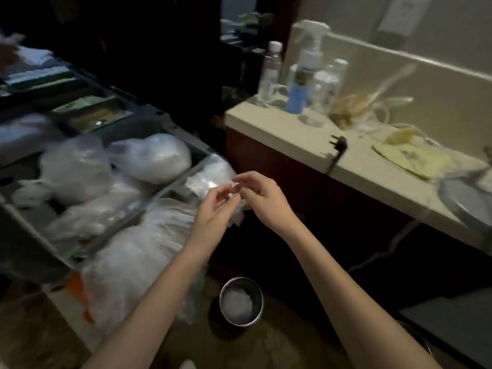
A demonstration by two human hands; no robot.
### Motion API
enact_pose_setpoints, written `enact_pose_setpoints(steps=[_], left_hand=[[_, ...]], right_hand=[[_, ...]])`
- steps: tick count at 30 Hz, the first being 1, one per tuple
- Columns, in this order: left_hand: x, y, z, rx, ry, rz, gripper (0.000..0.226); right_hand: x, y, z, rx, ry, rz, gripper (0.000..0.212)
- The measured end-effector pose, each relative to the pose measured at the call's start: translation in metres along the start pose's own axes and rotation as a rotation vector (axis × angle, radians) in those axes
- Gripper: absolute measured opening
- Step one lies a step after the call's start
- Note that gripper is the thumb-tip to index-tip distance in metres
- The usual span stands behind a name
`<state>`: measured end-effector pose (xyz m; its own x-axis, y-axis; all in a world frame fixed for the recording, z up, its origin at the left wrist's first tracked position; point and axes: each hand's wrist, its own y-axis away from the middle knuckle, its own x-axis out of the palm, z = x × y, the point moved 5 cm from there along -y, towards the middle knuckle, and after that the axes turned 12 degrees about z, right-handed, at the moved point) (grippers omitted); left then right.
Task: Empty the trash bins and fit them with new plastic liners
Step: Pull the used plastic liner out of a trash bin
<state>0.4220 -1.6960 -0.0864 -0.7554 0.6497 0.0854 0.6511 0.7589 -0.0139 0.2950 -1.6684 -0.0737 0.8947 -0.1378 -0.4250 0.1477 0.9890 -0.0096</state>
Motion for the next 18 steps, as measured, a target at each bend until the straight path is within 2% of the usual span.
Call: enact_pose_setpoints(steps=[6, 11, 18], left_hand=[[0.214, 0.059, 0.017, 0.002, -0.078, 0.314, 0.021], [0.383, 0.131, 0.024, -0.032, -0.102, 0.585, 0.021], [0.528, 0.220, 0.035, -0.053, -0.141, 0.899, 0.021]], right_hand=[[-0.131, 0.221, -0.050, 0.074, -0.026, -0.237, 0.024], [-0.201, 0.403, -0.087, 0.213, -0.071, -0.456, 0.023], [-0.244, 0.588, -0.111, 0.327, -0.134, -0.775, 0.019]])
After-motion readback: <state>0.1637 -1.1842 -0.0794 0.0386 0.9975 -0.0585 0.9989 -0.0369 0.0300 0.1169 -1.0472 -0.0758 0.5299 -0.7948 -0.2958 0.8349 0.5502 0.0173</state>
